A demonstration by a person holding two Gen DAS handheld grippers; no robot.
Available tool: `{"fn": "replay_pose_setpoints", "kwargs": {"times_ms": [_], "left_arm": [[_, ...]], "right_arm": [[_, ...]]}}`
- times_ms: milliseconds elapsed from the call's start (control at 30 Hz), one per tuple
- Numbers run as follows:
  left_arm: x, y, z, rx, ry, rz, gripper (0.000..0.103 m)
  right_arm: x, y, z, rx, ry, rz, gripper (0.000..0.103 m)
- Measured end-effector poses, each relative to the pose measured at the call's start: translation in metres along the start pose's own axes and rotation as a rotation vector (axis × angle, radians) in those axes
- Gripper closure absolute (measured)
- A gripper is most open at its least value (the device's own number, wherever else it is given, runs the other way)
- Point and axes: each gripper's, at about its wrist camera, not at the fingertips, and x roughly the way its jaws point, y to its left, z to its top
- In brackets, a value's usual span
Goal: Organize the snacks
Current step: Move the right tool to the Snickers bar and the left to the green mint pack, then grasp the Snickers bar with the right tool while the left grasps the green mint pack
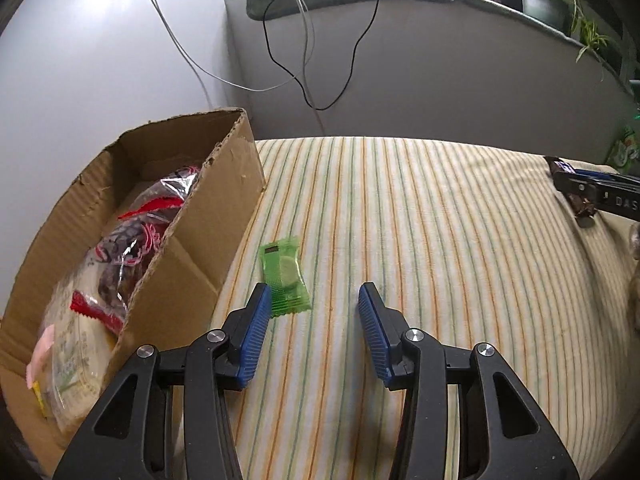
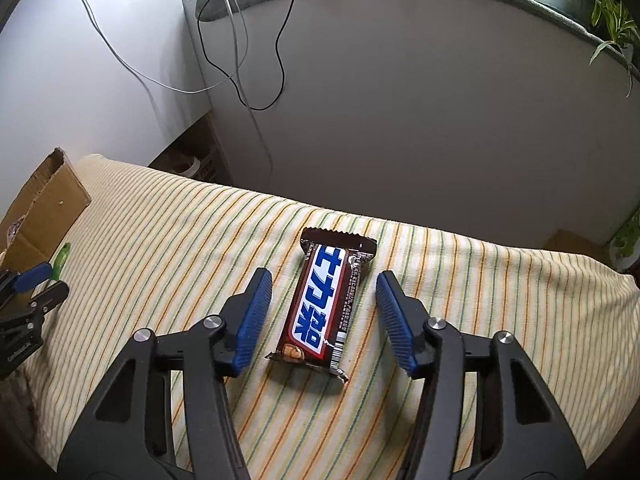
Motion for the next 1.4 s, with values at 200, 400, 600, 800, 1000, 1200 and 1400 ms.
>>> {"fn": "replay_pose_setpoints", "kwargs": {"times_ms": [200,400,600,800,1000,1200,1400], "left_arm": [[0.009,0.003,0.009,-0.012,0.014,-0.048,0.067],[0.003,0.01,0.012,-0.018,-0.006,-0.092,0.068],[0.004,0.008,0.018,-0.019,-0.014,-0.054,0.066],[0.023,0.004,0.034,-0.003,0.014,-0.046,0.068],[0.022,0.004,0.03,0.008,0.011,-0.074,0.081],[0.016,-0.005,0.029,0.015,0.001,-0.077,0.082],[-0.003,0.005,0.017,-0.004,-0.028,-0.117,0.083]], "right_arm": [[-0.004,0.0,-0.003,0.004,-0.013,0.007,0.046],[-0.003,0.001,-0.002,0.001,-0.005,0.011,0.046],[-0.001,0.002,0.001,-0.001,-0.001,0.009,0.046],[0.0,0.003,0.0,-0.002,0.006,0.01,0.054],[0.003,0.005,0.0,-0.009,0.014,0.005,0.068],[0.003,0.006,-0.002,-0.016,0.015,0.013,0.073],[-0.004,0.006,-0.005,-0.025,0.002,0.041,0.073]]}}
